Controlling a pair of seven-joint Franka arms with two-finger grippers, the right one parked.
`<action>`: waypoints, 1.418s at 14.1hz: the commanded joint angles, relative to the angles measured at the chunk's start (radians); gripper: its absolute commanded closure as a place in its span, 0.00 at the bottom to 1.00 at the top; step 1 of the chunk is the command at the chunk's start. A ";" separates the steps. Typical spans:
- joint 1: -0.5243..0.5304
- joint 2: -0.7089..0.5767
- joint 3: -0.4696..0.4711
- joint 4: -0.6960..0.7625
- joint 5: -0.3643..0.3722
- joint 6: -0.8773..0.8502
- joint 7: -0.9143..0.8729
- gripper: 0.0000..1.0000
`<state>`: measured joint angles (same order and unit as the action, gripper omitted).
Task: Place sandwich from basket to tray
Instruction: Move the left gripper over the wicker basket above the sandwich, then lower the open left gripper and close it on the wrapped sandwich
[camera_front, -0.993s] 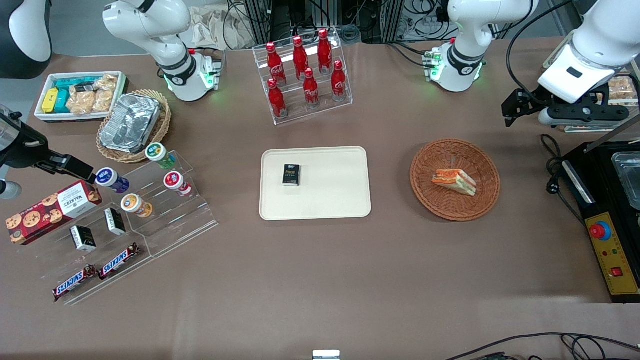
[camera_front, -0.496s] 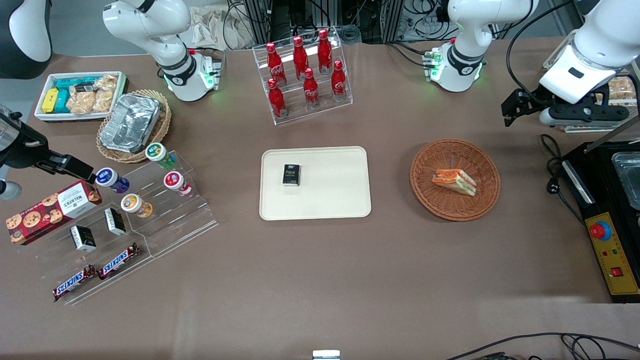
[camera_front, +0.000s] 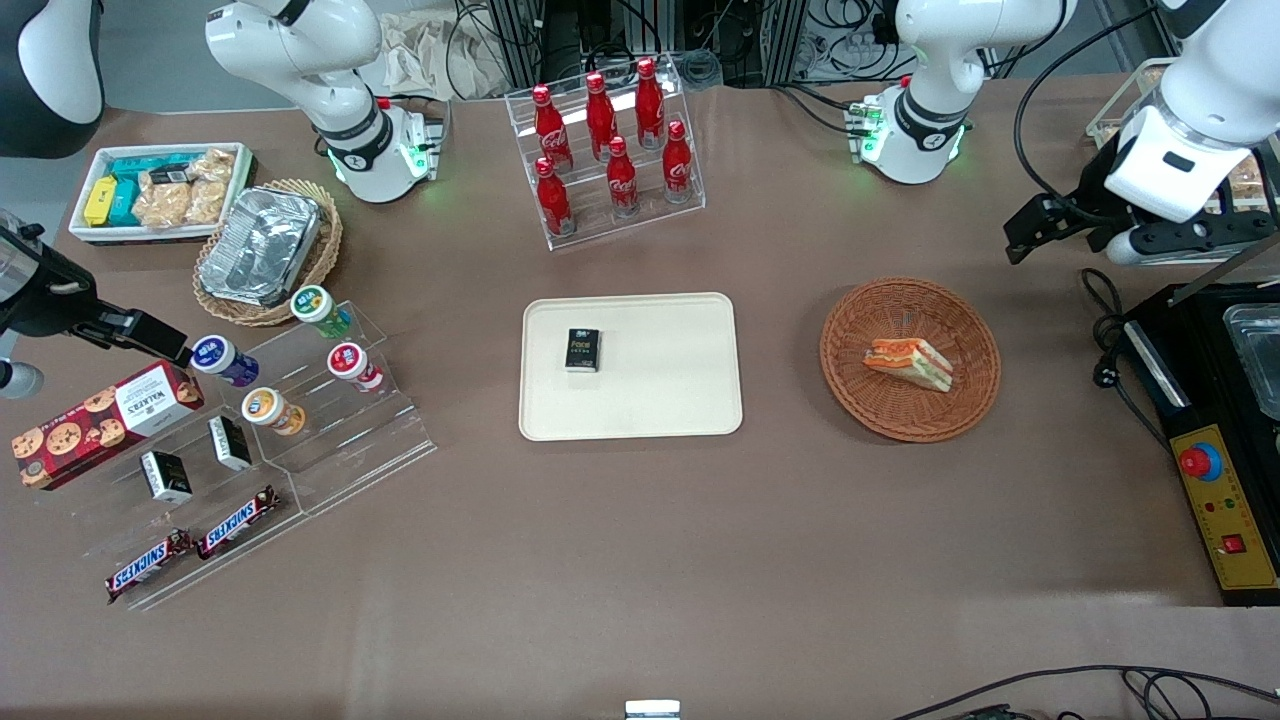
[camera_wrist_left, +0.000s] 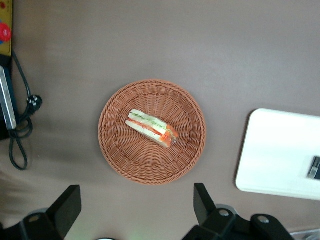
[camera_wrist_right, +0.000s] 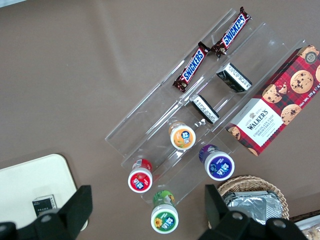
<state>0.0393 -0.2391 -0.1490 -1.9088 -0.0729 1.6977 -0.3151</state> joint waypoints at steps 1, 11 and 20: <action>0.007 0.014 -0.003 -0.002 -0.021 0.071 -0.145 0.00; -0.010 0.135 -0.007 -0.026 -0.008 0.129 -0.731 0.00; -0.013 0.302 -0.033 -0.104 -0.004 0.227 -0.906 0.00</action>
<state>0.0309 0.0323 -0.1740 -1.9934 -0.0778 1.8763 -1.1581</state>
